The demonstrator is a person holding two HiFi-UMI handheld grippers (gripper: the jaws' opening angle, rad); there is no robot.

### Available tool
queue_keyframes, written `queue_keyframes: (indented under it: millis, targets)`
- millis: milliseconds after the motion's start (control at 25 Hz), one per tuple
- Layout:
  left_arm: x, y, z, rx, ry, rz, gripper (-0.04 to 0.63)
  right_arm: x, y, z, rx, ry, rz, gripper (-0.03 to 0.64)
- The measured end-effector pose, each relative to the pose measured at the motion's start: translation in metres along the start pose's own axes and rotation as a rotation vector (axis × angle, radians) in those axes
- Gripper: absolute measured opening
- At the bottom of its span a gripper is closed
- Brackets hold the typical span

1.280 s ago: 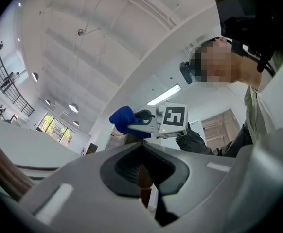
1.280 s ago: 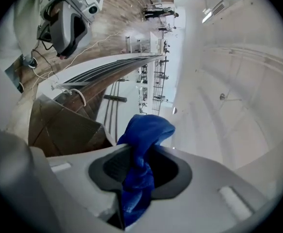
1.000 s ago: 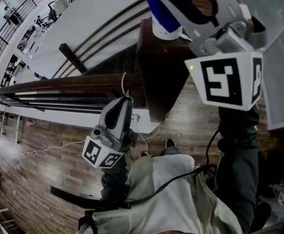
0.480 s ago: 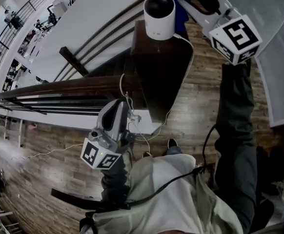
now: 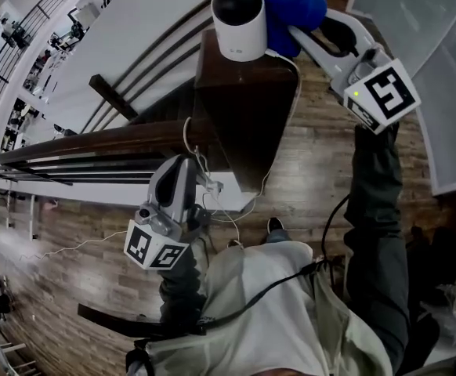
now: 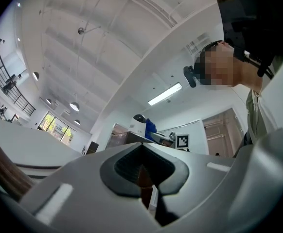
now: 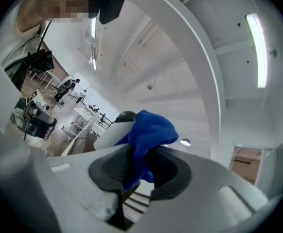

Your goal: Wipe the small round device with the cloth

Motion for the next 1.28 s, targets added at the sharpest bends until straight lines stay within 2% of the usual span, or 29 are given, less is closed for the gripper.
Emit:
queue_keyframes:
  millis: [160,240,320,440,560,720,840,920,1000,1080,1160,1280]
  targets:
    - [-0.004,-0.01,-0.004,-0.009,0.009,0.0,0.002,0.047,0.016,0.017,-0.132,0.114,0.11,0.1]
    - [-0.007,-0.014,-0.005,-0.021,0.014,-0.001,0.003,0.075,0.013,0.014,-0.192,0.24,0.136,0.1]
    - [-0.009,-0.019,-0.004,-0.033,0.019,-0.006,0.002,0.098,0.001,0.004,-0.213,0.381,0.144,0.1]
    - [-0.012,-0.023,-0.001,-0.044,0.023,-0.011,0.003,0.111,-0.023,-0.013,-0.175,0.534,0.079,0.1]
    - [-0.013,-0.022,-0.001,-0.043,0.024,-0.008,0.002,0.102,-0.029,-0.03,-0.094,0.568,0.012,0.098]
    - [-0.013,-0.018,-0.006,-0.029,0.025,-0.008,0.002,0.087,-0.017,-0.052,-0.076,0.557,-0.017,0.098]
    - [-0.011,-0.015,-0.009,-0.022,0.022,-0.006,0.003,0.081,-0.013,-0.076,-0.061,0.69,-0.065,0.098]
    - [-0.012,-0.012,-0.011,-0.023,0.02,-0.004,0.002,0.094,-0.014,-0.073,-0.093,0.738,-0.023,0.098]
    - [-0.013,-0.01,-0.012,-0.027,0.022,-0.005,0.002,0.109,-0.021,-0.053,-0.134,0.687,0.001,0.098]
    - [-0.012,-0.012,-0.013,-0.03,0.025,-0.004,0.003,0.11,-0.035,-0.024,-0.143,0.545,-0.105,0.098]
    - [-0.01,-0.013,-0.012,-0.033,0.028,-0.003,0.003,0.112,-0.054,-0.006,-0.067,0.464,-0.194,0.098]
    - [-0.009,-0.011,-0.01,-0.035,0.03,-0.002,0.002,0.122,-0.073,-0.002,0.071,0.401,-0.17,0.098]
Point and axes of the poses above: the fingertips, and each gripper's own axes: y backward along the fingers, z to its right, x out of its top, the point moved 6 cm from there along y, backward along the fingers, and after that the axes turned 9 degrees about -z, right-handed, at the moved point
